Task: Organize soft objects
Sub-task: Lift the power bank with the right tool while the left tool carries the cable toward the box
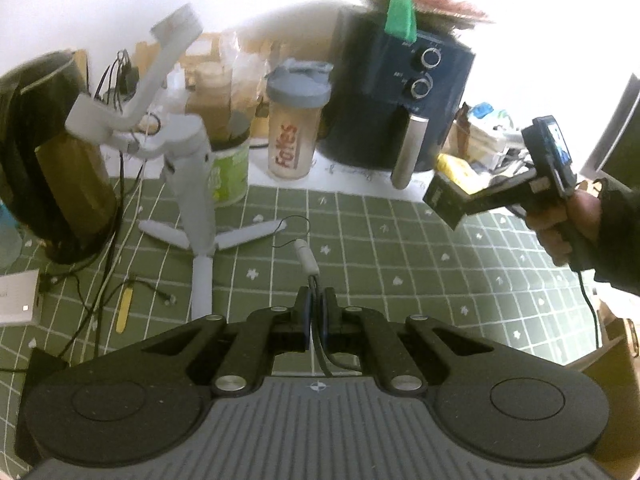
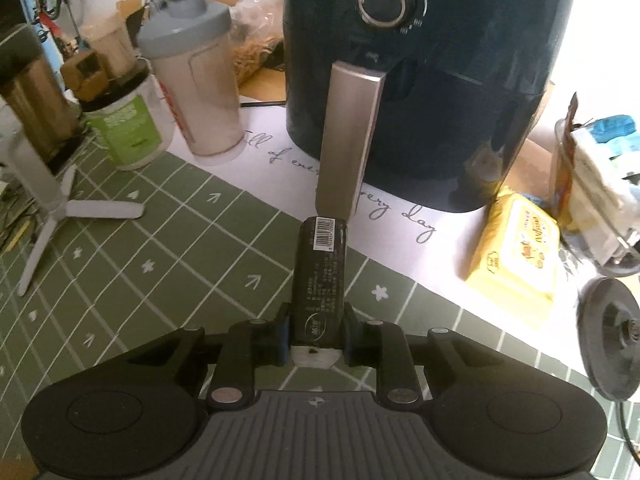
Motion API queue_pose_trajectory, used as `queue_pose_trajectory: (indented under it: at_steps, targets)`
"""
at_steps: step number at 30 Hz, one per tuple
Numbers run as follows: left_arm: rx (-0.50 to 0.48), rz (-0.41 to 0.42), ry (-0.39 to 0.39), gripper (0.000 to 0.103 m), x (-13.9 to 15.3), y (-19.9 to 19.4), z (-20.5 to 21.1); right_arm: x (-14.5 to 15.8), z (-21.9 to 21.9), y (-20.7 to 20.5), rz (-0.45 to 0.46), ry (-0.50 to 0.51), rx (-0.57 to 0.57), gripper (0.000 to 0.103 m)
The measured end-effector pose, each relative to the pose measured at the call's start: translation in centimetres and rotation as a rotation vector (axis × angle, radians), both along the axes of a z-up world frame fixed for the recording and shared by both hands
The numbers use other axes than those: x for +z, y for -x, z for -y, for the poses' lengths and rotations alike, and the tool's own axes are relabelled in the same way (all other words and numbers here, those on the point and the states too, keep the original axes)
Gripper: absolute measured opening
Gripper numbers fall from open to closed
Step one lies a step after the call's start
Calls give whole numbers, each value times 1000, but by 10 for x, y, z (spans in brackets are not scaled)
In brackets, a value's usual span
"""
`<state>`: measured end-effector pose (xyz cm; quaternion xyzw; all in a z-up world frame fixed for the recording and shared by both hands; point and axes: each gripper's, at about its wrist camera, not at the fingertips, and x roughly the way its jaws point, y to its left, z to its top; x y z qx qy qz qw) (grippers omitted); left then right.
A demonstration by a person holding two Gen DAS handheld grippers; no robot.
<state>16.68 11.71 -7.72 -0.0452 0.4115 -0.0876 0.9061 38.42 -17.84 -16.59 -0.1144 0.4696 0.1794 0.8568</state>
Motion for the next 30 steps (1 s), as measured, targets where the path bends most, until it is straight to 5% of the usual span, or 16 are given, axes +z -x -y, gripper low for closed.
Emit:
queue_pose_trajectory:
  at_steps: [30]
  targets:
    - [-195,95,25,6,51,31,68,89,87,156,54,-155,-128,26]
